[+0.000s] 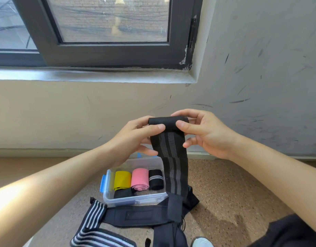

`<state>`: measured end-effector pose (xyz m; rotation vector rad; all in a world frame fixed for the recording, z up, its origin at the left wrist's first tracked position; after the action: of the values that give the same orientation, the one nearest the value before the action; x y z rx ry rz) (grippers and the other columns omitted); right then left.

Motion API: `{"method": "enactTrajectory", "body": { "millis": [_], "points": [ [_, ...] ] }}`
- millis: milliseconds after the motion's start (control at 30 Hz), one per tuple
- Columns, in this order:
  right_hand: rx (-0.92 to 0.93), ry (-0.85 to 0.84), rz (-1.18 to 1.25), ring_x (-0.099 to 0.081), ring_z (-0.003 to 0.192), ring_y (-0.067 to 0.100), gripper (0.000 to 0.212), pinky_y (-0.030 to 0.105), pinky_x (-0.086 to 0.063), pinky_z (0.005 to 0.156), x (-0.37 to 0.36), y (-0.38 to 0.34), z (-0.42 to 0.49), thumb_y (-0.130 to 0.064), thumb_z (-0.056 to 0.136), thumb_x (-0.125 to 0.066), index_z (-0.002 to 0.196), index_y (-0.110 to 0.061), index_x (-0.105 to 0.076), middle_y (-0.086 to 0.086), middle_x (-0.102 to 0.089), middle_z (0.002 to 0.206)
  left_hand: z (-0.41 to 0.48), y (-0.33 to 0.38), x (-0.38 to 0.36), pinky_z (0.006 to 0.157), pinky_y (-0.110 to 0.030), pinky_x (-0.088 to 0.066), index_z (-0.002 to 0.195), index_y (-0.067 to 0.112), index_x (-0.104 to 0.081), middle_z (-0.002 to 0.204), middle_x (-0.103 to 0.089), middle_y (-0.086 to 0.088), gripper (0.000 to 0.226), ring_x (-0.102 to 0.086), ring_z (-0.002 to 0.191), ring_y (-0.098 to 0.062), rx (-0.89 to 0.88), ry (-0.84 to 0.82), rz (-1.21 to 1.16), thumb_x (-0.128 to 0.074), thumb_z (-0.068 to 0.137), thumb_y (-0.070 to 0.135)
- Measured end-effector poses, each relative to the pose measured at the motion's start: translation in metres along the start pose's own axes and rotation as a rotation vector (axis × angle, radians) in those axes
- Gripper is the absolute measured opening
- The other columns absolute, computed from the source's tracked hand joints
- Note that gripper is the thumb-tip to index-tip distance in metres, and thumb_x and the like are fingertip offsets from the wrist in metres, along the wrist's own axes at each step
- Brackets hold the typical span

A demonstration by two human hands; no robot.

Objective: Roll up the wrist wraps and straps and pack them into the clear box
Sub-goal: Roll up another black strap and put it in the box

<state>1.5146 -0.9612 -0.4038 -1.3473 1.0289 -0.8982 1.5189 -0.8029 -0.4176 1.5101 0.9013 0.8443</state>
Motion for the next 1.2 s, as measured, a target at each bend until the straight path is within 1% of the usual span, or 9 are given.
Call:
{"method": "enactTrajectory", "body": {
  "millis": [100, 300, 400, 467, 533, 667, 767, 967, 1200],
  "points": [
    [0.036, 0.014, -0.042, -0.071, 0.091, 0.024, 0.027, 0.026, -0.059, 0.057, 0.001, -0.002, -0.001, -0.004, 0.093, -0.065, 0.120, -0.008, -0.066, 0.014, -0.069, 0.101, 0.000, -0.002, -0.002, 0.062, -0.030, -0.060, 0.113, 0.015, -0.069, 0.103, -0.073, -0.015, 0.039, -0.072, 0.084, -0.023, 0.029, 0.016, -0.039, -0.073, 0.088, 0.043],
    [0.090, 0.047, -0.143, -0.072, 0.091, 0.019, 0.031, 0.030, -0.060, 0.058, -0.001, -0.005, -0.003, 0.007, 0.091, -0.066, 0.116, -0.011, -0.065, 0.013, -0.065, 0.107, 0.001, 0.007, 0.007, 0.050, -0.020, -0.053, 0.111, 0.012, -0.070, 0.087, -0.073, -0.005, 0.016, -0.069, 0.073, -0.014, -0.067, 0.121, 0.033, -0.068, 0.096, 0.018],
    [0.013, 0.018, -0.072, -0.072, 0.094, 0.025, 0.031, 0.032, -0.060, 0.059, -0.002, 0.000, -0.001, -0.015, 0.092, -0.069, 0.122, -0.010, -0.063, 0.014, -0.065, 0.109, 0.000, 0.013, 0.008, 0.051, -0.020, -0.050, 0.111, 0.011, -0.070, 0.084, -0.074, -0.001, 0.017, -0.067, 0.067, -0.010, -0.130, 0.140, 0.077, -0.069, 0.095, 0.011],
    [-0.072, -0.040, -0.049, -0.071, 0.096, 0.030, 0.046, 0.034, -0.061, 0.059, -0.007, 0.007, -0.001, -0.038, 0.093, -0.062, 0.127, -0.007, -0.062, 0.014, -0.066, 0.110, -0.002, 0.017, 0.009, 0.052, -0.021, -0.050, 0.112, 0.012, -0.070, 0.085, -0.076, 0.001, 0.019, -0.069, 0.070, -0.010, -0.175, 0.157, 0.117, -0.071, 0.093, 0.008],
    [-0.105, -0.069, -0.052, -0.070, 0.099, 0.033, 0.052, 0.033, -0.061, 0.058, -0.011, 0.012, -0.001, -0.045, 0.094, -0.057, 0.128, -0.006, -0.062, 0.015, -0.065, 0.111, -0.004, 0.020, 0.007, 0.053, -0.022, -0.051, 0.111, 0.014, -0.070, 0.087, -0.075, 0.001, 0.021, -0.069, 0.070, -0.011, -0.220, 0.160, 0.146, -0.072, 0.092, 0.005],
    [-0.050, -0.039, -0.031, -0.072, 0.092, 0.025, 0.046, 0.026, -0.058, 0.051, -0.008, 0.009, 0.000, -0.034, 0.091, -0.063, 0.124, -0.003, -0.064, 0.016, -0.063, 0.111, -0.007, 0.024, 0.002, 0.055, -0.024, -0.055, 0.114, 0.014, -0.069, 0.093, -0.072, -0.004, 0.026, -0.070, 0.074, -0.010, -0.286, 0.153, 0.193, -0.072, 0.091, 0.001],
    [-0.019, -0.021, -0.014, -0.072, 0.089, 0.023, 0.036, 0.024, -0.056, 0.052, -0.004, 0.005, 0.000, -0.024, 0.092, -0.065, 0.123, -0.005, -0.066, 0.015, -0.061, 0.108, -0.005, 0.016, 0.000, 0.059, -0.027, -0.059, 0.120, 0.017, -0.066, 0.101, -0.074, -0.005, 0.031, -0.075, 0.083, -0.015, -0.198, 0.110, 0.135, -0.071, 0.092, 0.006],
    [0.090, 0.025, -0.155, -0.070, 0.083, 0.016, 0.025, 0.029, -0.059, 0.061, -0.001, -0.004, -0.003, -0.003, 0.093, -0.069, 0.116, -0.012, -0.069, 0.010, -0.066, 0.095, -0.002, 0.000, -0.004, 0.060, -0.030, -0.059, 0.115, 0.014, -0.069, 0.100, -0.074, -0.008, 0.040, -0.073, 0.087, -0.020, 0.007, 0.019, -0.034, -0.072, 0.089, 0.044],
    [0.124, 0.032, -0.229, -0.069, 0.083, 0.017, 0.036, 0.033, -0.060, 0.058, -0.007, -0.007, -0.004, 0.002, 0.089, -0.072, 0.120, -0.014, -0.063, 0.008, -0.064, 0.103, -0.004, 0.010, 0.006, 0.053, -0.023, -0.056, 0.111, 0.012, -0.070, 0.095, -0.074, -0.012, 0.018, -0.074, 0.081, -0.022, -0.060, 0.125, -0.007, -0.070, 0.093, 0.016]
  ]
}}
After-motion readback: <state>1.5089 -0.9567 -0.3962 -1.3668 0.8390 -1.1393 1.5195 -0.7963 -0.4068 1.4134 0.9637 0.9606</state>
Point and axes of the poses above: each hand's wrist, its own z-axis towards the middle knuckle, its own x-axis out of the back of the hand, y = z × x, the point moved 9 cm from there along z, towards the middle knuckle
